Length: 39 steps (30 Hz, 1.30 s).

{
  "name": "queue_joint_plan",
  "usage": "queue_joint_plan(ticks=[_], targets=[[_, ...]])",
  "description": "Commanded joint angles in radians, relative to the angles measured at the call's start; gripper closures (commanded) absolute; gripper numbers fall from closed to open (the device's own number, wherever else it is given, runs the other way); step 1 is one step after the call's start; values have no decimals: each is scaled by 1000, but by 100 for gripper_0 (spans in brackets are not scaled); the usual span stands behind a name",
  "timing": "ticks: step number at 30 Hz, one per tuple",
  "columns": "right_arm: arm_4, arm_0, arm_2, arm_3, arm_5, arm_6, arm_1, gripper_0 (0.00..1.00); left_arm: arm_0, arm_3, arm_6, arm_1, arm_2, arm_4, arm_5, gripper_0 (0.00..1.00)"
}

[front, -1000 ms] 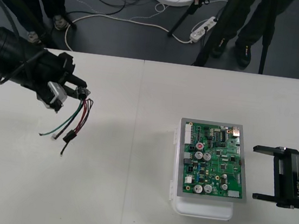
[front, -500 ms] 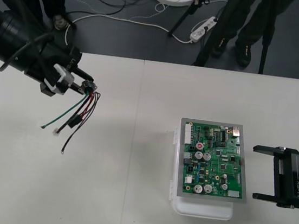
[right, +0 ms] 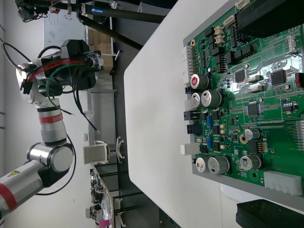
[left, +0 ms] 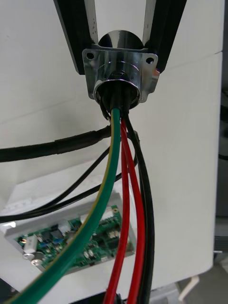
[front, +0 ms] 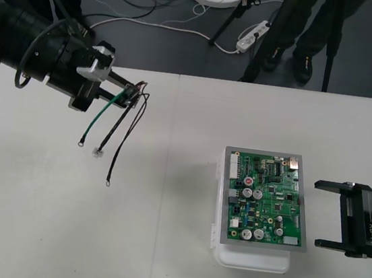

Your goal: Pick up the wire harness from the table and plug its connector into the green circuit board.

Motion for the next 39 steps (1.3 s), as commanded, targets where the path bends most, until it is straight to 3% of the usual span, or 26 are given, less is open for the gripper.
queue_joint_plan(ticks=[1,7,16,30,39], targets=[[-17,-25,3,1,-13,-48,-1,0,30,-6,113,-109,115,-51,-55,100],[-19,-25,3,4,-13,-54,3,0,68,-32,200,-195,172,-86,-55,100],[-20,-25,3,4,-13,-66,3,0,126,-227,387,-321,238,-258,-55,100],[-32,-25,-8,-5,-13,-111,2,0,136,-374,611,-517,230,-559,-55,100],[-37,-10,-10,-82,-13,-131,-40,0,136,-446,726,-578,196,-721,-55,100]])
